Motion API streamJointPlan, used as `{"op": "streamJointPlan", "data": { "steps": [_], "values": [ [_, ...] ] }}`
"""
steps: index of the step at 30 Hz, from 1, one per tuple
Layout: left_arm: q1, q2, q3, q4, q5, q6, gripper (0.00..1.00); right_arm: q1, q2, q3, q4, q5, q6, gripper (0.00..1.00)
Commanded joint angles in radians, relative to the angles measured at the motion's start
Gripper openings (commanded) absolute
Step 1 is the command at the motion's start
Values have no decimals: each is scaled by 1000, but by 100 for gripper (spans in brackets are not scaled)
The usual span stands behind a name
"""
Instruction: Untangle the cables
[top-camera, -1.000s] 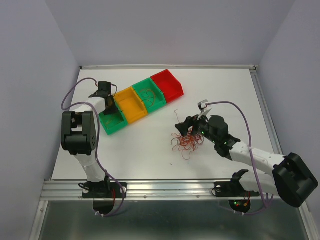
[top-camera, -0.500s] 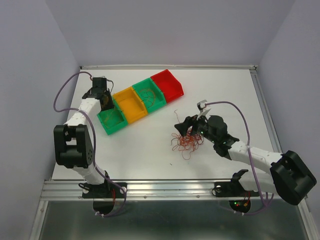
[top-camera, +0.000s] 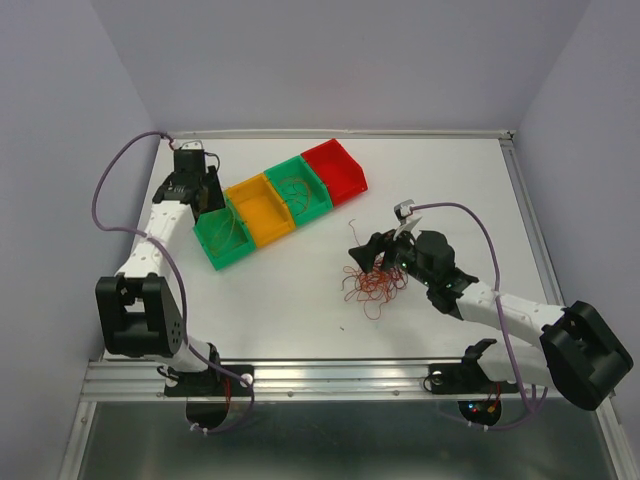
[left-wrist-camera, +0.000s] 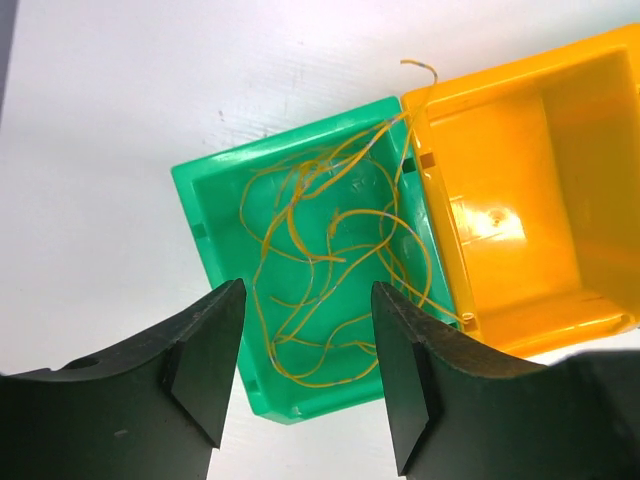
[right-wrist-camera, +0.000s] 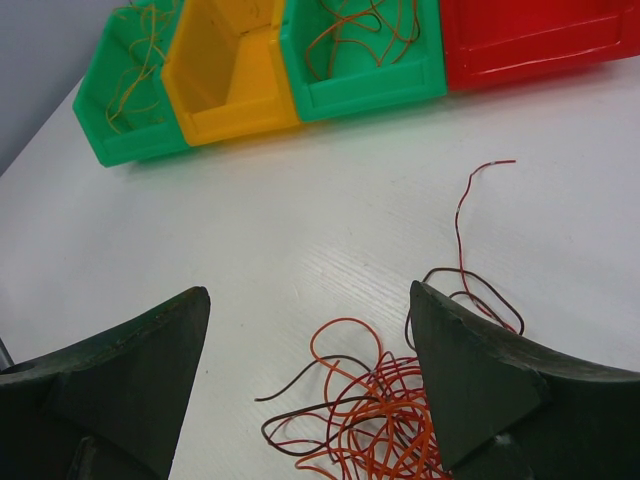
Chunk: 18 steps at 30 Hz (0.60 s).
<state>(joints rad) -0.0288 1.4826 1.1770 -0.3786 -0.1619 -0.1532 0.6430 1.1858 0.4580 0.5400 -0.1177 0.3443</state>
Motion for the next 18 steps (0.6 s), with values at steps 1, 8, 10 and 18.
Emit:
{"op": "streamJointPlan", "data": {
  "steps": [1,8,10,18],
  "values": [
    [1,-84,53,12,-44,53,62,7,-9,4,63,-10,4,86],
    [1,-105,99,66,-7,107,59,7,1,13,63,-16,5,86],
    [1,-70,134,66,18,115,57,7,3,16,63,-19,5,86],
    [1,128,248,89,42,110,46,7,-14,11,57,-19,13,86]
  ]
}}
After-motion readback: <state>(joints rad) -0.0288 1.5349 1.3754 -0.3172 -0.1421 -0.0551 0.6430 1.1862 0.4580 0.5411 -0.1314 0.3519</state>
